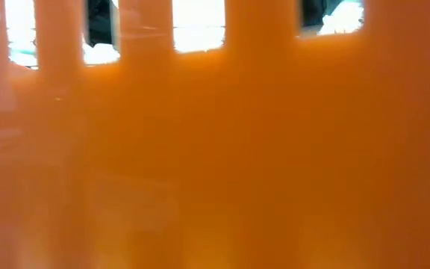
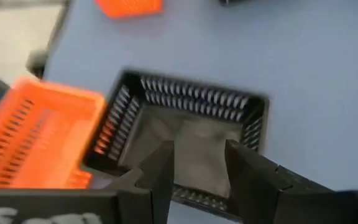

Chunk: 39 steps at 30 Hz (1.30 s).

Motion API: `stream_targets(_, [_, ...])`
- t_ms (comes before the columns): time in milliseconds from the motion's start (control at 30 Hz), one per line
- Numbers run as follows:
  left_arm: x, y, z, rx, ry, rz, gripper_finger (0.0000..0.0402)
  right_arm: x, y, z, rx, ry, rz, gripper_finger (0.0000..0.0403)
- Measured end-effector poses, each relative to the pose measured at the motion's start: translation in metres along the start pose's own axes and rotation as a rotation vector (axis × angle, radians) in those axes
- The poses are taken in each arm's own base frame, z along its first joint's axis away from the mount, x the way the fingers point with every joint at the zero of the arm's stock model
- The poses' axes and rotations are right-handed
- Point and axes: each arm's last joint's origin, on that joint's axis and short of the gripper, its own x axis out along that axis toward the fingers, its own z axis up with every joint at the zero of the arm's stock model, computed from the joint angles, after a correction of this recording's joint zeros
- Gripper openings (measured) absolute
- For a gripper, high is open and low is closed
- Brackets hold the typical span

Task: Stack baskets on shelf by color
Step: Stack the right black bin on top of the other black bin on the shelf

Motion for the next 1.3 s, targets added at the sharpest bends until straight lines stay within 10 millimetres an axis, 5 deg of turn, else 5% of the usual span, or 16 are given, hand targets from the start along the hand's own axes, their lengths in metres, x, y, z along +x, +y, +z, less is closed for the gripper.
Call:
stream_targets(267, [0.005, 0.003, 0.002, 0.026, -0.014, 0.022, 0.014, 0.028, -0.004, -0.019, -0.061, 0.119, -0.039, 0.0121])
stream_targets(667, [0.005, 0.003, 0.002, 0.022, -0.014, 0.023, 0.014, 0.027, -0.041, -0.018, -0.143, 0.177, -0.264, 0.0118])
stream_targets(1000, [0.006, 0.003, 0.002, 0.059, -0.012, 0.025, 0.014, 0.026, -0.035, 0.0, -0.078, 0.035, -0.093, 0.0118])
stream_targets(1300, [0.005, 0.002, -0.002, 0.064, 0.02, 0.021, 0.014, 0.02, -0.017, -0.002, -0.547, 0.04, 0.045, 0.0118])
